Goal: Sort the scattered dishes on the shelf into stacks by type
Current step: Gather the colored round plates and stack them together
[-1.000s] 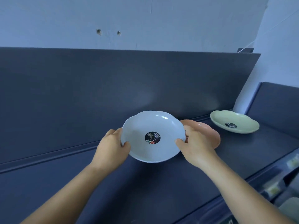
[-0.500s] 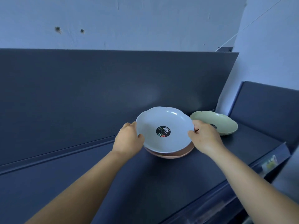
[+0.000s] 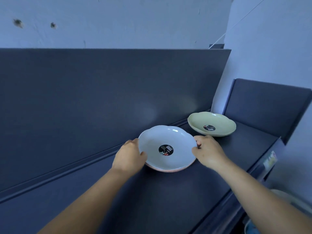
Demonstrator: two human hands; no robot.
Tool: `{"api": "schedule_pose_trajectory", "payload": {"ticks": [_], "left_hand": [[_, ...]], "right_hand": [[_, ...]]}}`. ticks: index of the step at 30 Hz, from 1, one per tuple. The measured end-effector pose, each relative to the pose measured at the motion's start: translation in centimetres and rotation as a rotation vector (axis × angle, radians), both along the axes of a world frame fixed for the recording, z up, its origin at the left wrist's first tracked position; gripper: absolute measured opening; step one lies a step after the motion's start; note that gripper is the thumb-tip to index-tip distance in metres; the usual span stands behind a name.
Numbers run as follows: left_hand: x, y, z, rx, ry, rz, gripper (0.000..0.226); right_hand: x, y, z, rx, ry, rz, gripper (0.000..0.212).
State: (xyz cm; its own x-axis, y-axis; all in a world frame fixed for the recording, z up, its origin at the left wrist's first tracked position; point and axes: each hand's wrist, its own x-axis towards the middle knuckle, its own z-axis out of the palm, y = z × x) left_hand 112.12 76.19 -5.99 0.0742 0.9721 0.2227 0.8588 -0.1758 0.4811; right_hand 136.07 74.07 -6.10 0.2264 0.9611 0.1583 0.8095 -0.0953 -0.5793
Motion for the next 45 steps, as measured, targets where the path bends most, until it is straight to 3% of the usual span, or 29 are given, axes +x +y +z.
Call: {"api": "schedule_pose_trajectory", "payload": {"ticks": [5,11,15,21,30,45], "left_hand": [[0.0,0.4,-0.3,-0.065,-0.077,0.010,0.024],[1.2,0.2,0.7,-0.001,-0.168,-0.036,0.008],[3.3,0.7,2.2,0.045,-0.219,-0.073,0.008],[8.7,2.8,3.9,0.049,-0.255,-0.095,0.003],[17.1,7.9,4.1,0.000,-0.272,-0.055,0.018],[22.1,11.0,1.9,-0.103,-0.170,0.027,0.005]], "right_hand": [[-0.1,-0.3,-0.1,-0.039,0.012,-0.026,0.020],[1.2,-0.7,0.9,0.020,0.078,-0.067,0.015],[3.5,-0.4,2.3,0.073,0.088,-0.072,0.029],[9.1,1.6,4.1,0.140,0.073,-0.097,0.030],[17.2,6.6,4.6,0.117,0.078,-0.117,0.029],[22.0,11.2,1.0,-0.006,0.169,-0.095,0.030]]}}
